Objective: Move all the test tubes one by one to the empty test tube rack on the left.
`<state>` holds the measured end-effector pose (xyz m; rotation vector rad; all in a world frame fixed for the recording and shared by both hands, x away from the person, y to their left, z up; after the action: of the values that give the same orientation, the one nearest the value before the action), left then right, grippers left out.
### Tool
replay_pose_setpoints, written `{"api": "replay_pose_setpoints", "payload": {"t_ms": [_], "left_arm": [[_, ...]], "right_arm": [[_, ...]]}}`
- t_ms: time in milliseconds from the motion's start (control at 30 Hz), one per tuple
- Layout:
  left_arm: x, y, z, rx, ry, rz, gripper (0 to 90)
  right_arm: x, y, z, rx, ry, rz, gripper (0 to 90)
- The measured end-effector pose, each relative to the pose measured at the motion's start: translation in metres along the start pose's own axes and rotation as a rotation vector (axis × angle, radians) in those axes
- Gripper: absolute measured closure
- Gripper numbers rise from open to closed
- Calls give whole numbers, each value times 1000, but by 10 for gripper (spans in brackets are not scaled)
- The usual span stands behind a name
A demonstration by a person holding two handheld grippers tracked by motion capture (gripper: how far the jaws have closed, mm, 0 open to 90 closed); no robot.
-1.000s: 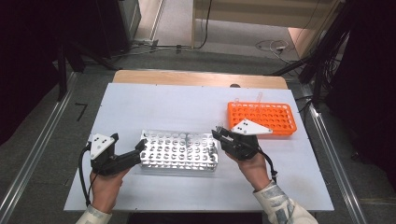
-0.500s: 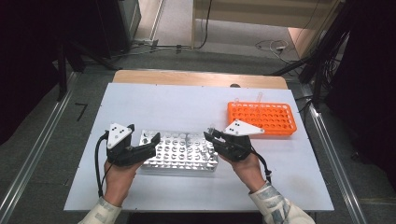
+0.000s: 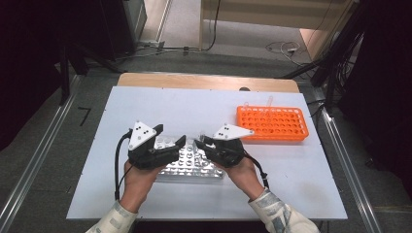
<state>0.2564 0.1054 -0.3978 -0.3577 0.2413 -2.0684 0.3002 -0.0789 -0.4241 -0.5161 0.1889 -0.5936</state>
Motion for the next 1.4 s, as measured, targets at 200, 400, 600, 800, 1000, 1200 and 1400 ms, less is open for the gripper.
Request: {"api": "replay_pose_setpoints", "payload": {"t_ms": [200, 400, 600, 800, 1000, 1200, 1400], "left_arm": [[14, 4, 0, -9, 52, -85, 399], [21, 10, -4, -43, 94, -123, 580], [24, 13, -5, -53, 121, -121, 700], [23, 13, -5, -52, 132, -107, 747], [22, 13, -4, -53, 132, -109, 759], [12, 9, 1, -30, 96, -98, 760], [-5, 0, 8, -3, 69, -59, 760]], "right_arm": [[-12, 10, 0, -15, -19, 22, 733], [-18, 11, 0, -16, -31, 38, 733], [-21, 10, 1, -11, -38, 46, 732], [-21, 9, 1, -13, -42, 50, 733], [-21, 8, 2, -12, -34, 51, 713], [-20, 8, 2, -4, -36, 79, 538], [-17, 5, 4, -3, -23, 94, 424]]}}
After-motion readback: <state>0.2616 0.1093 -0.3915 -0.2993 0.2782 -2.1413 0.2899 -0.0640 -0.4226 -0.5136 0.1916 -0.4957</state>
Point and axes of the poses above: each handheld gripper's, and its own axes: y roughly forward along the jaws, z roughly out of its top, x roughly to its right, the point moved 3 cm from there along y, roughly forward along the jaws
